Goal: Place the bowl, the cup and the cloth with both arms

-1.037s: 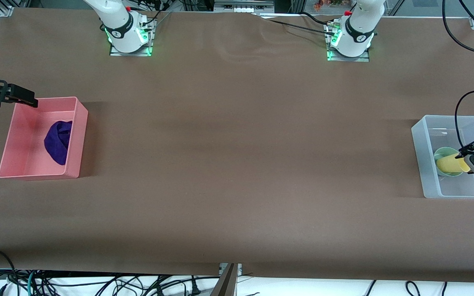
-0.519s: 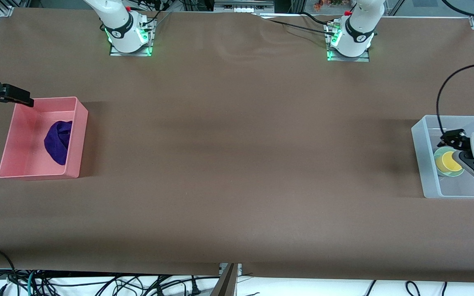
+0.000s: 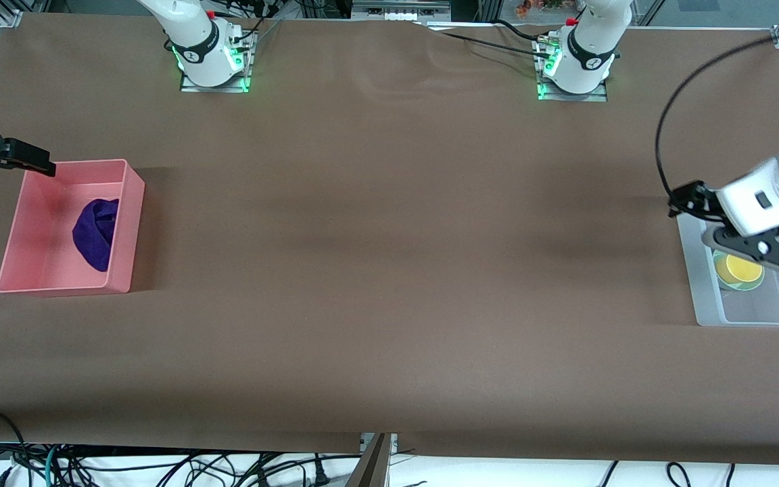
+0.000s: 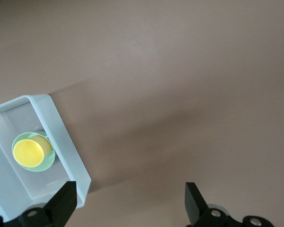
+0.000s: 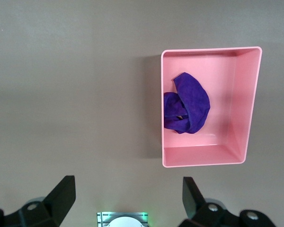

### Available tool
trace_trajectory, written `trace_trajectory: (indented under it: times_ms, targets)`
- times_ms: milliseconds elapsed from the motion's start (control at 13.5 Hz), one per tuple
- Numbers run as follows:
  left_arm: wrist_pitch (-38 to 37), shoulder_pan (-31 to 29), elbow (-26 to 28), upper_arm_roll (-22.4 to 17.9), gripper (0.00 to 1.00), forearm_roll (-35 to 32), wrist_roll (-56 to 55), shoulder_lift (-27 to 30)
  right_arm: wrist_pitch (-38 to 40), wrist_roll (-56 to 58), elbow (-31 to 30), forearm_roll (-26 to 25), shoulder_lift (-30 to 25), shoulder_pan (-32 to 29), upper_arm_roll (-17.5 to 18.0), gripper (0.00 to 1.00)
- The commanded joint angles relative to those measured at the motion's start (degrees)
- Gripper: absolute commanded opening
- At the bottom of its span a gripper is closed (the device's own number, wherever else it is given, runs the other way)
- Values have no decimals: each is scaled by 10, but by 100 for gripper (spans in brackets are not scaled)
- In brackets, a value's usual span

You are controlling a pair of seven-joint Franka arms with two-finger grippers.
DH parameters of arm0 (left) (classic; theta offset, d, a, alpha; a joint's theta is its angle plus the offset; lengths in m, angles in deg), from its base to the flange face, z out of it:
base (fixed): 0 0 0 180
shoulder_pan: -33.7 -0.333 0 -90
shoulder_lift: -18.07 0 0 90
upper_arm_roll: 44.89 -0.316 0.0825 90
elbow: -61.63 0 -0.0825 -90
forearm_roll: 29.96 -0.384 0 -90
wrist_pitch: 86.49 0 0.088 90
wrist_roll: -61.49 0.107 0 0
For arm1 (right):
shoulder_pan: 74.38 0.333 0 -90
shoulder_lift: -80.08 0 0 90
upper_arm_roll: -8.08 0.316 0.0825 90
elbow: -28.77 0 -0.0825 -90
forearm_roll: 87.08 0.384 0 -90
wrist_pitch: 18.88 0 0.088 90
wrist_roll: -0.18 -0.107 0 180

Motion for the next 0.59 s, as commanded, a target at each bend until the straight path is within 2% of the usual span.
trace_trajectory:
  times_ms: [0,74,148,222,296,370,519]
  targets:
    - [20,142,28,-177,100,98,-10,67,0,9,3,9,-2,-2,2,100]
    - [43,188,49,-243,100,138,-12,93,0,9,3,9,-2,-2,3,100]
    - [63,233,95,-291,100,146,-12,122,1,9,3,9,-2,-2,2,100]
    - [91,256,146,-320,100,146,-29,160,1,9,3,9,-2,-3,2,100]
    - [112,270,188,-333,100,146,-66,192,0,9,3,9,-2,-3,2,100]
    - [115,287,207,-341,100,143,-97,209,0,9,3,9,-2,-3,2,100]
    - [115,310,208,-369,100,141,-106,214,1,8,3,9,-2,-3,2,100]
